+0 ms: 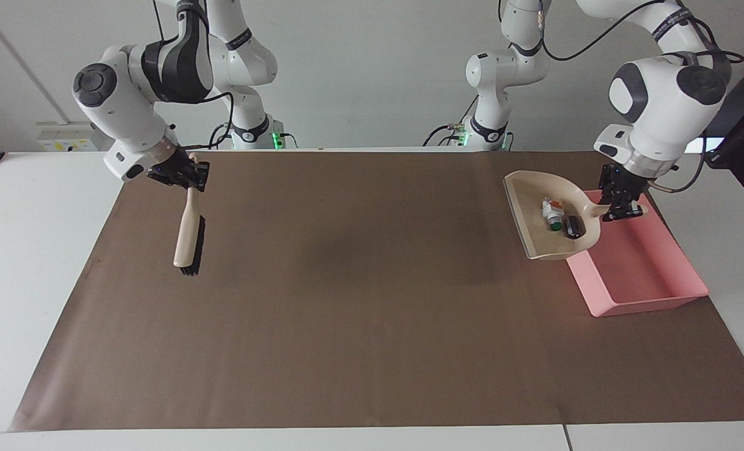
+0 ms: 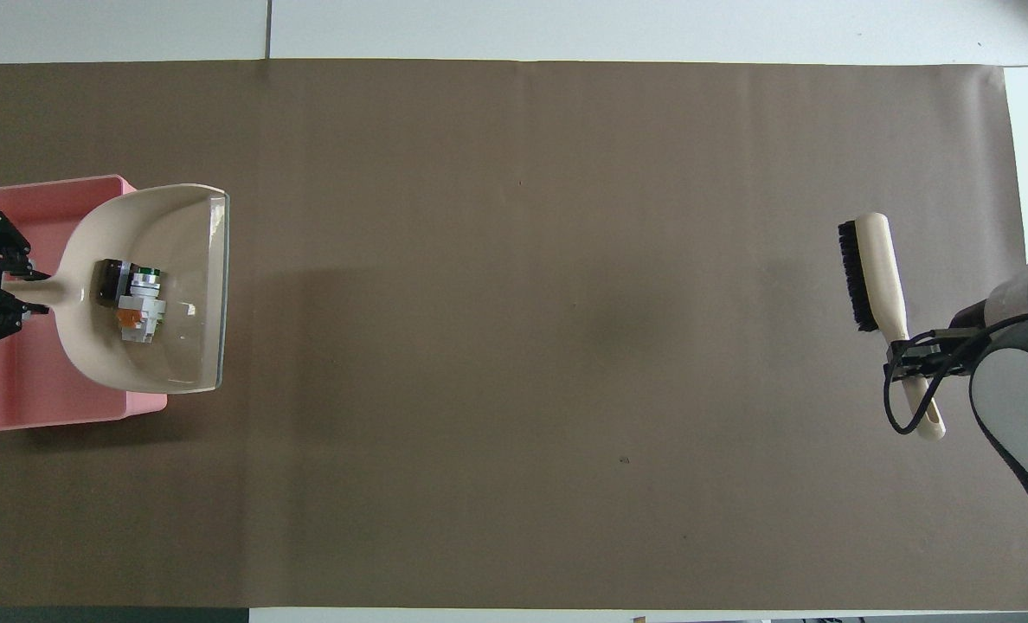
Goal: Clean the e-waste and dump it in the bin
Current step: 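Tip the dustpan over the pink box with the left gripper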
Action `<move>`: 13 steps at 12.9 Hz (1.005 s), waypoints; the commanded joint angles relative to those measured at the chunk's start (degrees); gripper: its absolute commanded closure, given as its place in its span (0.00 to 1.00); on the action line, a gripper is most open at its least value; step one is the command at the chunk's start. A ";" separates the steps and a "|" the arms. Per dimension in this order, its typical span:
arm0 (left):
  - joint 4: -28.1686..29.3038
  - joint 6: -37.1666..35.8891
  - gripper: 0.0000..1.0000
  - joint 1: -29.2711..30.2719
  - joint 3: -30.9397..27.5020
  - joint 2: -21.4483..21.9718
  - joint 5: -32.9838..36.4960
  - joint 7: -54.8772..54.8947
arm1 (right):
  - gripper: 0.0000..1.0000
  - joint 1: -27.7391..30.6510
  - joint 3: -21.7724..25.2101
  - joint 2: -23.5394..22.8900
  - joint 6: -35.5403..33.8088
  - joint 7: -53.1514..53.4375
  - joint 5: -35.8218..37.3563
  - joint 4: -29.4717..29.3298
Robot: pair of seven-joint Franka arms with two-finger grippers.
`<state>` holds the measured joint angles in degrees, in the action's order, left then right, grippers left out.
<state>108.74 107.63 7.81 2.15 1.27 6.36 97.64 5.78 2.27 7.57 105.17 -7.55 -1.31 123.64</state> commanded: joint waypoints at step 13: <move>-5.39 -0.49 1.00 6.17 -0.48 -3.99 32.45 -11.32 | 0.96 8.37 -1.04 -2.56 20.96 -8.88 0.78 12.77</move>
<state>102.56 107.00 15.81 1.85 -2.21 33.27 90.41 13.02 2.04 4.33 125.04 -15.15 -1.11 135.15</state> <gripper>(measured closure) 0.670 0.744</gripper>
